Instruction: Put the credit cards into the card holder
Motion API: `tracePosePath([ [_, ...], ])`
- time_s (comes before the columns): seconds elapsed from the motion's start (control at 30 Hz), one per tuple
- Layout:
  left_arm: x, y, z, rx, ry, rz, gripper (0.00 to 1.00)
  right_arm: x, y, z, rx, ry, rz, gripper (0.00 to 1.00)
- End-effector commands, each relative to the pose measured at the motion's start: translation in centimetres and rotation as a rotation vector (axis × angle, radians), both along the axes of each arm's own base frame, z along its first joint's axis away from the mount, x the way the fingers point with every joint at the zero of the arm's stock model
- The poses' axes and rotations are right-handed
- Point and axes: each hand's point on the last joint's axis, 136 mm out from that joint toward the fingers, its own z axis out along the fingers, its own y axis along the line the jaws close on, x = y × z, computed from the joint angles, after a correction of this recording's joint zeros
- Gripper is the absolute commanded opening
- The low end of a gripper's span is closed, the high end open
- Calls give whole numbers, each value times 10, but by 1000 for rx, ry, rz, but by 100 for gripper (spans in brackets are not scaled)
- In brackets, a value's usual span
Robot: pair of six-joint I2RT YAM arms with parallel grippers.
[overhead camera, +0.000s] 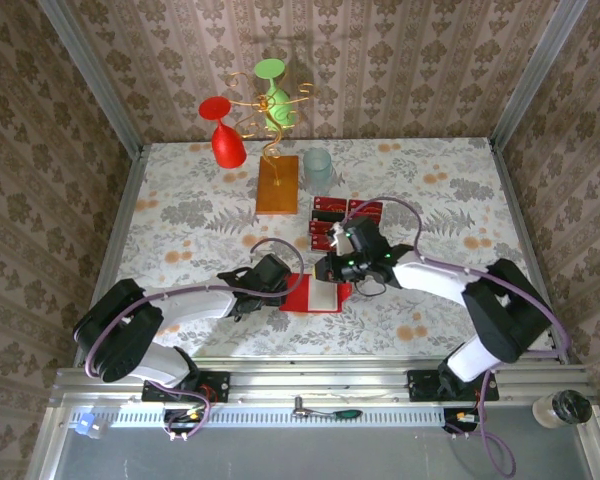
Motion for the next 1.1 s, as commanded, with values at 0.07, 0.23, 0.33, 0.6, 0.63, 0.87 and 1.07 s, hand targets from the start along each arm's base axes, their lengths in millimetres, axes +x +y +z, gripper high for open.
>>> tracePosePath([
  [0.07, 0, 3, 7, 5, -17, 20, 66, -2, 24, -26, -63, 37, 40, 0],
  [0.23, 1, 4, 10, 2, -25, 19, 67, -2, 34, -47, -80, 73, 51, 0],
  [0.33, 1, 4, 15, -4, -35, 17, 67, -1, 36, -58, -88, 91, 48, 0],
  [0.6, -1, -2, 29, -45, -35, -1, 70, -2, 37, -78, -98, 132, 38, 0],
  [0.63, -2, -4, 30, -55, -36, -3, 70, -2, 38, -79, -96, 133, 38, 0],
  [0.87, -4, -16, 22, -62, -26, -5, 70, -2, 38, -74, -80, 128, 33, 0],
  [1.07, -8, -11, 4, -22, -14, 26, 69, 1, 32, -56, -77, 93, 22, 0],
])
